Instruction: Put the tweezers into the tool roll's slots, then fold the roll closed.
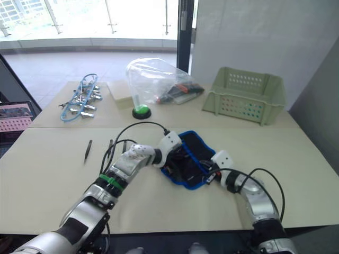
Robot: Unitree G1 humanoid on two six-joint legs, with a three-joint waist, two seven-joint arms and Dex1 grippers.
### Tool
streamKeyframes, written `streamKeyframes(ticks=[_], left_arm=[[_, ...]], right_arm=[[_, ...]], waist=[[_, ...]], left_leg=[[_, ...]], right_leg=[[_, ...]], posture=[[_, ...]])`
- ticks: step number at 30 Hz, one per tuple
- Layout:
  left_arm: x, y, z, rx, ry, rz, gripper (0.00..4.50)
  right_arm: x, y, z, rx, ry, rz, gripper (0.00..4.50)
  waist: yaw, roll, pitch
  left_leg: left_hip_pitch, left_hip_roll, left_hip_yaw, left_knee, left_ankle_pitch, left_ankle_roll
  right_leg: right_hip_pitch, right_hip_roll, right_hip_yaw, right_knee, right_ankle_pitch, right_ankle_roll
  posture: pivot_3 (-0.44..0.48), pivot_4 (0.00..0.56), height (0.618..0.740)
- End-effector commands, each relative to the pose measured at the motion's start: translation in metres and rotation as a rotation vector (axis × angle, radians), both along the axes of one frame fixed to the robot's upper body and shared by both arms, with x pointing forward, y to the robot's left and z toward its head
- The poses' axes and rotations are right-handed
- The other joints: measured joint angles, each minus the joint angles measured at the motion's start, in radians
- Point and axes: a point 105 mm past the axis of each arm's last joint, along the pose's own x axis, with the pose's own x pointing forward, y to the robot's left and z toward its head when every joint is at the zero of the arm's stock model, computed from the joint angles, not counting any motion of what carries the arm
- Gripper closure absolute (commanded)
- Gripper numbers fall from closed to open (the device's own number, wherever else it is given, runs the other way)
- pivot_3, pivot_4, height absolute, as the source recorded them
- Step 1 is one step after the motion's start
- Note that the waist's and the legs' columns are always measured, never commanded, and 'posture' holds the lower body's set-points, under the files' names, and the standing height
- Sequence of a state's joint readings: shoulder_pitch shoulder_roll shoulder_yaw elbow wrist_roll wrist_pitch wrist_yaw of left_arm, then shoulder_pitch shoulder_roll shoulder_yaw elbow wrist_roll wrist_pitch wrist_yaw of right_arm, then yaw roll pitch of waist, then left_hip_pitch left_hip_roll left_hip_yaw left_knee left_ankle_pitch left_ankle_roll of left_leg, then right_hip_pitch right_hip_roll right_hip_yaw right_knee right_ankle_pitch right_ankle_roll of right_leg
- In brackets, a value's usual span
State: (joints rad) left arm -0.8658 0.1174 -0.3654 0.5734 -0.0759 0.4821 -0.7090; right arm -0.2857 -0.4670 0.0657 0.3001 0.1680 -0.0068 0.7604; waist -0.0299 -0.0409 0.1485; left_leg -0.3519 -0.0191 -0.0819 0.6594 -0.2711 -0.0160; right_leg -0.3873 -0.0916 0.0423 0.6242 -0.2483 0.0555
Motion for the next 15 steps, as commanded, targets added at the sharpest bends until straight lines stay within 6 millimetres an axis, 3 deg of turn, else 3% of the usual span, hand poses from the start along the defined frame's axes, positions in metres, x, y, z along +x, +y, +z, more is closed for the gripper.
streamKeyframes(ticks=[1, 6, 9, 10, 11, 15], left_arm=[[0.007, -0.010, 0.008, -0.022, -0.052, -0.009, 4.44], [0.014, -0.019, 0.001, -0.060, -0.044, 0.036, 4.44], [0.016, -0.013, 0.005, -0.098, -0.027, 0.054, 3.43], [0.016, -0.010, 0.007, -0.107, -0.022, 0.058, 3.38], [0.015, -0.004, 0.009, -0.114, -0.018, 0.061, 2.83], [0.006, 0.019, 0.030, -0.198, -0.006, 0.078, 1.60]], right_arm=[[-0.022, -0.002, -0.050, -0.066, 0.200, -0.001, 4.50], [-0.027, -0.003, -0.051, -0.073, 0.209, -0.001, 4.50], [-0.030, -0.005, -0.051, -0.079, 0.217, 0.003, 4.50], [-0.031, -0.006, -0.051, -0.079, 0.218, 0.003, 4.50], [-0.032, -0.008, -0.052, -0.083, 0.221, 0.001, 4.50], [-0.034, -0.014, -0.052, -0.099, 0.229, 0.008, 4.50]], waist=[[0.000, 0.000, 0.000], [0.014, 0.000, 0.000], [0.016, 0.000, 0.000], [0.016, 0.000, 0.000], [0.015, 0.000, 0.000], [0.005, 0.000, 0.000]], left_leg=[[0.000, 0.000, 0.000, 0.000, 0.000, 0.000], [0.000, -0.001, 0.000, 0.000, 0.000, 0.001], [0.000, -0.001, 0.000, 0.001, 0.000, 0.000], [0.000, -0.001, 0.000, 0.001, 0.000, 0.000], [0.000, -0.001, 0.000, 0.001, 0.000, 0.000], [-0.001, 0.000, 0.000, 0.000, 0.000, 0.001]], right_leg=[[0.000, 0.000, 0.000, 0.000, 0.000, 0.000], [0.000, -0.001, 0.000, 0.000, 0.000, 0.000], [0.001, 0.000, 0.000, 0.000, -0.002, 0.005], [0.001, 0.000, 0.000, 0.000, -0.002, 0.005], [0.001, 0.000, 0.000, 0.000, -0.002, 0.005], [-0.001, 0.000, 0.000, 0.001, 0.000, 0.001]], posture=[[0.000, 0.150, 0.740], [0.000, 0.150, 0.740], [0.000, 0.150, 0.740], [0.000, 0.150, 0.740], [0.000, 0.150, 0.740], [0.000, 0.150, 0.740]])
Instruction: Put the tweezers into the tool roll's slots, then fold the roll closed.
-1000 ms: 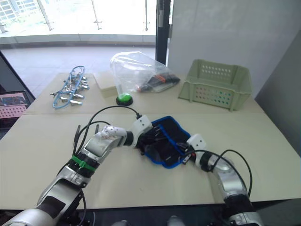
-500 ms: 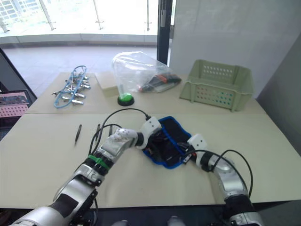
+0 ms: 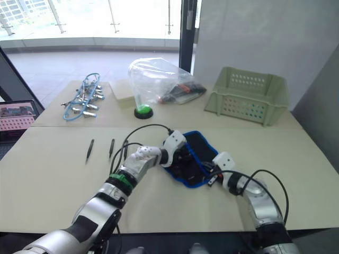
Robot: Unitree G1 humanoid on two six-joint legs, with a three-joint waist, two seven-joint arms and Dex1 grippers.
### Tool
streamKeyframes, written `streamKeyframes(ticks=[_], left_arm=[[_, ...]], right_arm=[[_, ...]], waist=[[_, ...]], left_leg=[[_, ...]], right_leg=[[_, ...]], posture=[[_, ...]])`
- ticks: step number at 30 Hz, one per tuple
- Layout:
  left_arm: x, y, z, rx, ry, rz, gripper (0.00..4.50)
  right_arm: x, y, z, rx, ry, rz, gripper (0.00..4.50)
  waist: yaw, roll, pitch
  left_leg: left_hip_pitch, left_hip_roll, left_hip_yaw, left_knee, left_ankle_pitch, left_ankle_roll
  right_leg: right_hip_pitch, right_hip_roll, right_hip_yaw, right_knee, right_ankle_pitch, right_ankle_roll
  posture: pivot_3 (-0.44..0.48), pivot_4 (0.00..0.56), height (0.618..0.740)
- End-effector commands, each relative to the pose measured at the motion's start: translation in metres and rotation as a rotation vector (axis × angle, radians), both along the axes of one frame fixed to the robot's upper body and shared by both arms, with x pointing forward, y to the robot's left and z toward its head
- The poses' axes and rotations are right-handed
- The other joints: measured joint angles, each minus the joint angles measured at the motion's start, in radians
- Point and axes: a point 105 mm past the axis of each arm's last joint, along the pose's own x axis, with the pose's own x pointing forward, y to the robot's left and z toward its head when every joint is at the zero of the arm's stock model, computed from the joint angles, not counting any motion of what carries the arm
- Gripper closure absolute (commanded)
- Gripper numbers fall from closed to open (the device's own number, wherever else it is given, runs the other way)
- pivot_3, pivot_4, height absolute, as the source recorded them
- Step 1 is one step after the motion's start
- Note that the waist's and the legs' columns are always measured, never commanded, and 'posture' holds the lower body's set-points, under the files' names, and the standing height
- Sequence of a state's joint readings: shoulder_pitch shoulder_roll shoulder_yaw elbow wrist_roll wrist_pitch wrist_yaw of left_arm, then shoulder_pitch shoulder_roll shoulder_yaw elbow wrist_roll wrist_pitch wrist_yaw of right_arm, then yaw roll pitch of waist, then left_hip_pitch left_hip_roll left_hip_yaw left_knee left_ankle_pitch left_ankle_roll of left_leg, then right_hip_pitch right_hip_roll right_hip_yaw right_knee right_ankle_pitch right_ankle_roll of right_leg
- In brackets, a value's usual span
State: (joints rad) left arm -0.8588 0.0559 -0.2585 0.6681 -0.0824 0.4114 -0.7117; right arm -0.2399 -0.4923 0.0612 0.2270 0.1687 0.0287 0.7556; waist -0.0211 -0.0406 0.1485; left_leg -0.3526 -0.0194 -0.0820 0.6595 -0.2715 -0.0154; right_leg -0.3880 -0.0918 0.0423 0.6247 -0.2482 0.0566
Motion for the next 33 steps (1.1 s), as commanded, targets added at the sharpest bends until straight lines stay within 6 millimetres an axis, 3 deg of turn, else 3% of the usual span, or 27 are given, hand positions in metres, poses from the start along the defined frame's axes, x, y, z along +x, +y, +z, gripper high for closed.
streamKeyframes(ticks=[1, 3, 5, 7, 10, 12, 14, 17, 19, 23, 25, 30, 33], left_arm=[[-0.002, 0.028, 0.042, -0.128, -0.033, 0.046, 1.30], [-0.009, 0.042, 0.064, -0.239, -0.024, 0.062, 0.58], [-0.011, 0.072, 0.085, -0.285, -0.072, 0.113, 0.02], [-0.015, 0.106, 0.103, -0.306, -0.146, 0.189, 0.02], [-0.025, 0.141, 0.111, -0.333, -0.189, 0.283, 0.02], [-0.038, 0.188, 0.109, -0.329, -0.281, 0.446, 0.02], [-0.057, 0.217, 0.102, -0.272, -0.343, 0.540, 0.02], [-0.086, 0.235, 0.089, -0.226, -0.387, 0.569, 0.02], [-0.118, 0.241, 0.083, -0.401, -0.341, 0.546, 0.02], [-0.148, 0.277, 0.046, -0.297, -0.337, 0.774, 0.02], [-0.173, 0.297, 0.029, -0.249, -0.330, 0.913, 0.02], [-0.224, 0.325, -0.002, -0.221, -0.299, 1.168, 0.02], [-0.240, 0.322, -0.013, -0.196, -0.288, 1.200, 0.02]], right_arm=[[-0.027, -0.009, -0.052, -0.087, 0.223, 0.023, 4.50], [-0.029, -0.009, -0.049, -0.096, 0.224, 0.045, 4.50], [-0.029, -0.011, -0.049, -0.114, 0.229, 0.064, 4.50], [-0.028, -0.014, -0.049, -0.119, 0.234, 0.066, 4.50], [-0.027, -0.015, -0.051, -0.122, 0.244, 0.075, 4.50], [-0.025, -0.014, -0.052, -0.121, 0.249, 0.086, 4.50], [-0.023, -0.012, -0.049, -0.101, 0.245, 0.091, 4.50], [-0.021, -0.013, -0.045, -0.087, 0.242, 0.093, 4.50], [-0.021, -0.014, -0.046, -0.105, 0.249, 0.112, 4.50], [-0.021, -0.023, -0.050, -0.133, 0.272, 0.131, 4.50], [-0.022, -0.027, -0.049, -0.143, 0.278, 0.143, 4.50], [-0.021, -0.032, -0.048, -0.155, 0.286, 0.162, 4.50], [-0.020, -0.032, -0.048, -0.161, 0.287, 0.178, 4.50]], waist=[[-0.009, 0.000, 0.000], [-0.007, 0.001, 0.000], [-0.001, 0.001, 0.001], [0.000, 0.001, 0.001], [0.000, 0.001, 0.001], [0.003, 0.001, 0.000], [0.000, 0.001, 0.000], [0.002, 0.000, 0.001], [0.004, -0.001, 0.001], [0.010, -0.001, 0.000], [0.014, -0.002, 0.000], [0.018, -0.004, -0.001], [0.024, -0.005, -0.001]], left_leg=[[0.000, 0.000, 0.000, 0.000, 0.000, 0.000], [0.000, 0.001, -0.001, 0.000, 0.000, 0.000], [0.000, 0.001, -0.001, 0.000, 0.000, 0.000], [0.000, 0.001, -0.001, 0.000, 0.000, 0.000], [0.000, 0.001, -0.001, -0.001, 0.000, 0.000], [0.001, 0.001, -0.001, -0.001, 0.000, 0.000], [0.001, 0.001, -0.001, -0.001, 0.000, 0.000], [0.001, 0.002, -0.001, -0.001, 0.000, 0.000], [0.001, 0.002, -0.001, -0.001, -0.001, 0.000], [0.002, 0.002, 0.000, -0.001, -0.001, -0.001], [0.002, 0.002, -0.001, -0.001, -0.001, -0.001], [0.000, 0.002, 0.000, -0.001, -0.001, 0.000], [0.000, 0.002, 0.000, -0.001, -0.002, 0.000]], right_leg=[[0.000, 0.000, 0.000, 0.001, 0.001, -0.001], [0.000, 0.000, 0.000, 0.001, 0.001, -0.002], [0.000, 0.000, 0.000, 0.001, 0.001, -0.002], [0.000, 0.000, 0.000, 0.000, 0.001, -0.002], [0.000, 0.000, 0.000, 0.000, 0.001, -0.003], [0.000, 0.000, 0.000, 0.000, 0.001, -0.003], [0.001, -0.001, 0.000, -0.001, 0.002, -0.003], [0.000, 0.000, 0.000, -0.001, 0.001, -0.004], [0.000, -0.001, 0.000, -0.001, 0.002, -0.005], [0.002, -0.002, 0.000, -0.003, 0.002, -0.005], [0.002, -0.001, -0.001, -0.003, 0.001, -0.006], [0.004, -0.001, -0.001, -0.011, 0.002, -0.005], [0.004, -0.002, -0.001, -0.014, 0.002, -0.005]], posture=[[0.000, 0.150, 0.740], [0.000, 0.150, 0.740], [0.000, 0.150, 0.740], [0.000, 0.150, 0.740], [0.000, 0.150, 0.740], [0.000, 0.150, 0.740], [0.000, 0.150, 0.740], [0.000, 0.150, 0.740], [0.000, 0.150, 0.740], [0.000, 0.150, 0.740], [0.000, 0.150, 0.740], [0.000, 0.150, 0.740], [0.000, 0.150, 0.740]])
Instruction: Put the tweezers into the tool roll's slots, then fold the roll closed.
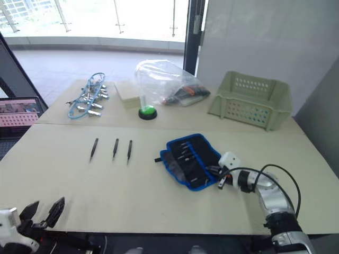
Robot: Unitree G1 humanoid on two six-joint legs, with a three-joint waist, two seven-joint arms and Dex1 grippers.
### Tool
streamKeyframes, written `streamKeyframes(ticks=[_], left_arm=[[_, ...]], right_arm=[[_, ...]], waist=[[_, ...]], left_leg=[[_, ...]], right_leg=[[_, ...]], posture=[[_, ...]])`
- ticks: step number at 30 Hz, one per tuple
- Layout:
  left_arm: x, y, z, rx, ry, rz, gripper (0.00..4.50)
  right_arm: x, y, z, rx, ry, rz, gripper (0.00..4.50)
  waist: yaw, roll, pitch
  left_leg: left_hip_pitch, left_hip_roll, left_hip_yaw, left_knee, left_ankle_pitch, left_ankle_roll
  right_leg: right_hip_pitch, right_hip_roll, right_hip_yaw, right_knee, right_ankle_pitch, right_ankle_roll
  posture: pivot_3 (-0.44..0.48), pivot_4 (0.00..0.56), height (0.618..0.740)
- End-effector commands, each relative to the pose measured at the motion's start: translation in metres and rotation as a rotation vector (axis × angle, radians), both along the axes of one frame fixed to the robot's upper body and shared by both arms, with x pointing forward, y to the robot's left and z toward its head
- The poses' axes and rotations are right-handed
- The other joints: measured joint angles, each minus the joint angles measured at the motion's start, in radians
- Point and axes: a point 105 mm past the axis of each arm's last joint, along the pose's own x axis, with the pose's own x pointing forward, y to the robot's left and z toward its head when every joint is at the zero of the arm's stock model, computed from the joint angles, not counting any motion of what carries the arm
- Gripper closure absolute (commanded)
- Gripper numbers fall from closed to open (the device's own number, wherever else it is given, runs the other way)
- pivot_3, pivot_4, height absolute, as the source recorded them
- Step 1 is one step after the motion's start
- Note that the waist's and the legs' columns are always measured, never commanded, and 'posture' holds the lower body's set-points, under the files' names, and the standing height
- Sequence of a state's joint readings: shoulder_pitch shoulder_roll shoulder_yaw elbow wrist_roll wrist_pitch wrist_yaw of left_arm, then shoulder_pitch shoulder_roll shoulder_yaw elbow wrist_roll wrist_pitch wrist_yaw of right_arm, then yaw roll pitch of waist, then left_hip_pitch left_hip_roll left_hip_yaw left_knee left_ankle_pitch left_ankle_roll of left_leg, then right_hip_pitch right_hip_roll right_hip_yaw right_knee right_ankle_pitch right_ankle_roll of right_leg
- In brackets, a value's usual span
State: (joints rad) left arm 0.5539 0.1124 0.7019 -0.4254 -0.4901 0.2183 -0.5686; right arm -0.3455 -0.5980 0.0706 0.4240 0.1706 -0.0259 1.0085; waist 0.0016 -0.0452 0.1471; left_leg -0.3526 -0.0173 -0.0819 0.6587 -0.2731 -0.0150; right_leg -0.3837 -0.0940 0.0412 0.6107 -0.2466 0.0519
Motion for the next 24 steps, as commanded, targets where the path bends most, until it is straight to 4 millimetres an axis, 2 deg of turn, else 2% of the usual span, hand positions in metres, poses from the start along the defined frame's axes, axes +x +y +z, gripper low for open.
streamKeyframes(ticks=[1, 5, 11, 17, 20, 24], left_arm=[[-0.010, -0.001, 0.002, 0.051, -0.026, 0.033, 0.02], [-0.014, -0.004, -0.001, 0.065, -0.029, 0.045, 0.02], [0.009, -0.012, -0.002, 0.106, -0.010, 0.049, 0.02], [0.052, -0.015, 0.015, 0.148, -0.048, 0.072, 0.02], [0.085, -0.008, 0.023, 0.214, -0.035, 0.085, 0.02], [0.121, -0.011, 0.030, 0.200, -0.023, 0.070, 0.02]], right_arm=[[-0.020, -0.008, -0.043, -0.086, 0.176, 0.019, 4.50], [-0.018, -0.009, -0.043, -0.088, 0.176, 0.028, 4.50], [-0.018, -0.009, -0.043, -0.088, 0.177, 0.029, 4.50], [-0.021, -0.007, -0.043, -0.078, 0.174, 0.016, 4.50], [-0.024, -0.005, -0.042, -0.075, 0.168, 0.011, 4.50], [-0.025, -0.003, -0.038, -0.074, 0.160, -0.002, 4.50]], waist=[[0.004, 0.000, 0.000], [0.005, -0.001, 0.000], [0.003, -0.001, 0.000], [0.004, 0.000, 0.000], [0.008, 0.000, 0.000], [0.004, 0.002, -0.001]], left_leg=[[0.000, 0.000, 0.000, 0.000, 0.000, 0.000], [0.000, 0.000, 0.001, 0.000, 0.000, 0.000], [0.000, 0.000, 0.001, 0.000, 0.000, 0.000], [0.000, 0.000, 0.000, 0.000, 0.000, 0.000], [0.000, 0.000, 0.000, 0.000, 0.000, 0.000], [0.000, 0.000, -0.001, 0.000, 0.000, 0.000]], right_leg=[[0.000, 0.000, 0.000, 0.000, -0.001, -0.001], [0.002, 0.000, 0.000, 0.000, -0.007, 0.002], [0.002, 0.001, 0.000, 0.000, -0.002, 0.004], [0.002, 0.002, 0.000, 0.001, 0.001, 0.002], [0.002, 0.002, -0.001, 0.001, 0.001, 0.001], [0.000, 0.002, -0.001, 0.003, 0.002, 0.000]], posture=[[0.000, 0.150, 0.740], [0.000, 0.150, 0.740], [0.000, 0.150, 0.740], [0.000, 0.150, 0.740], [0.000, 0.150, 0.740], [0.000, 0.150, 0.740]])
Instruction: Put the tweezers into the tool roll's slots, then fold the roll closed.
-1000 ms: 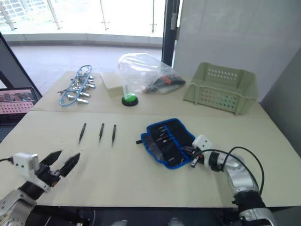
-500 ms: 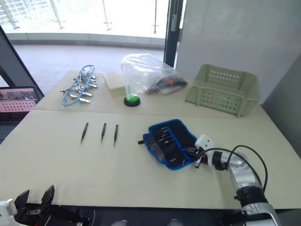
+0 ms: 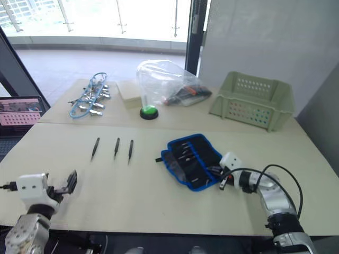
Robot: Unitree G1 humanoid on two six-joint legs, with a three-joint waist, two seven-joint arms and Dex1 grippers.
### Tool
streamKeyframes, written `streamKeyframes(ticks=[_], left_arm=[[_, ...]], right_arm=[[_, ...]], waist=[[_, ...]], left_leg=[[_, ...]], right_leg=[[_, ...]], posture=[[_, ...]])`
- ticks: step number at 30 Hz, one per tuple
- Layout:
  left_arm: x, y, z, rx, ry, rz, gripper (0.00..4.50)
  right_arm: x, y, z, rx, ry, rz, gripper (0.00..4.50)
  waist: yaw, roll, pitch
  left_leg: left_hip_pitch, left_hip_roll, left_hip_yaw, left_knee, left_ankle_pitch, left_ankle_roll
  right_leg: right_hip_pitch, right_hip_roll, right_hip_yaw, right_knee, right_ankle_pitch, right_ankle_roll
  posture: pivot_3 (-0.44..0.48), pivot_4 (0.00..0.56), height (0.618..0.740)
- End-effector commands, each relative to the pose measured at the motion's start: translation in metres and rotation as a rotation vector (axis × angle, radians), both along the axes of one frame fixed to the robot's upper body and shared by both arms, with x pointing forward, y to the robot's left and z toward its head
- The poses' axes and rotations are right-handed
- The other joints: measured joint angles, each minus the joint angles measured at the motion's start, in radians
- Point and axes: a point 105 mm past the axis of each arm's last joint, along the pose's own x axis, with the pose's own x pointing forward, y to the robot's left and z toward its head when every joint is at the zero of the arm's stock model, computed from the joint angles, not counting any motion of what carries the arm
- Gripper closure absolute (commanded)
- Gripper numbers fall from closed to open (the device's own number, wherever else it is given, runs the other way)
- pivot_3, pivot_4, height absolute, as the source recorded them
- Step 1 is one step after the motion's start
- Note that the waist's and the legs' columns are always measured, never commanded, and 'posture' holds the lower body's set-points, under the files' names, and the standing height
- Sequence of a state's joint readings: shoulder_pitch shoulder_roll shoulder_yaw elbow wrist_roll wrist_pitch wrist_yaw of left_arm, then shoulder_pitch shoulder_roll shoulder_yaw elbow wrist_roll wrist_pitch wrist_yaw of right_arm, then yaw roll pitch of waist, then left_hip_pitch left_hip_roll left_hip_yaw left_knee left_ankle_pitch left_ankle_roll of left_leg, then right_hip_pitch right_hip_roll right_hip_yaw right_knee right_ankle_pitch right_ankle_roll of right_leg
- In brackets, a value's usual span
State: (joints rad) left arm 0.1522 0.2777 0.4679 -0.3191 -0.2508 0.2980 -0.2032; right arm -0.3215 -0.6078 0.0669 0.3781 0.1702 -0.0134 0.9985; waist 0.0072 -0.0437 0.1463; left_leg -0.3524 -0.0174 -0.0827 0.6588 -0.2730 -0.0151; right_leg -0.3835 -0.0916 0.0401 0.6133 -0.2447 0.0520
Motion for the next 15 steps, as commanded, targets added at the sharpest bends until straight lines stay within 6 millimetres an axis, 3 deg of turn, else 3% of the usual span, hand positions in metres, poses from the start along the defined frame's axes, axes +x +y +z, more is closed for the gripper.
streamKeyframes(ticks=[1, 6, 14, 15], left_arm=[[0.024, -0.004, 0.003, -0.009, 0.021, -0.004, 0.02], [0.060, -0.016, -0.005, -0.075, 0.044, -0.051, 0.02], [0.085, -0.025, -0.012, -0.155, 0.080, -0.019, 0.02], [0.088, -0.028, -0.013, -0.168, 0.089, -0.027, 0.29]], right_arm=[[-0.022, -0.002, -0.040, -0.063, 0.167, -0.006, 4.50], [-0.023, -0.006, -0.040, -0.060, 0.161, -0.060, 4.50], [-0.026, -0.007, -0.039, -0.053, 0.161, -0.090, 4.50], [-0.026, -0.007, -0.039, -0.053, 0.160, -0.096, 4.50]], waist=[[-0.003, 0.000, -0.001], [-0.004, 0.000, -0.001], [0.000, 0.000, -0.001], [0.002, 0.000, -0.001]], left_leg=[[0.000, 0.000, 0.000, 0.000, 0.000, 0.000], [0.000, 0.000, 0.000, -0.001, 0.000, 0.000], [-0.001, -0.001, 0.000, -0.001, -0.001, 0.000], [-0.001, -0.001, 0.000, -0.001, -0.001, 0.000]], right_leg=[[0.000, 0.000, 0.000, 0.000, 0.000, 0.000], [-0.002, 0.000, 0.000, 0.000, 0.000, 0.000], [-0.002, -0.001, 0.000, 0.000, 0.000, 0.000], [-0.002, -0.001, 0.000, 0.000, 0.000, 0.000]], posture=[[0.000, 0.150, 0.740], [0.000, 0.150, 0.740], [0.000, 0.150, 0.740], [0.000, 0.150, 0.740]])
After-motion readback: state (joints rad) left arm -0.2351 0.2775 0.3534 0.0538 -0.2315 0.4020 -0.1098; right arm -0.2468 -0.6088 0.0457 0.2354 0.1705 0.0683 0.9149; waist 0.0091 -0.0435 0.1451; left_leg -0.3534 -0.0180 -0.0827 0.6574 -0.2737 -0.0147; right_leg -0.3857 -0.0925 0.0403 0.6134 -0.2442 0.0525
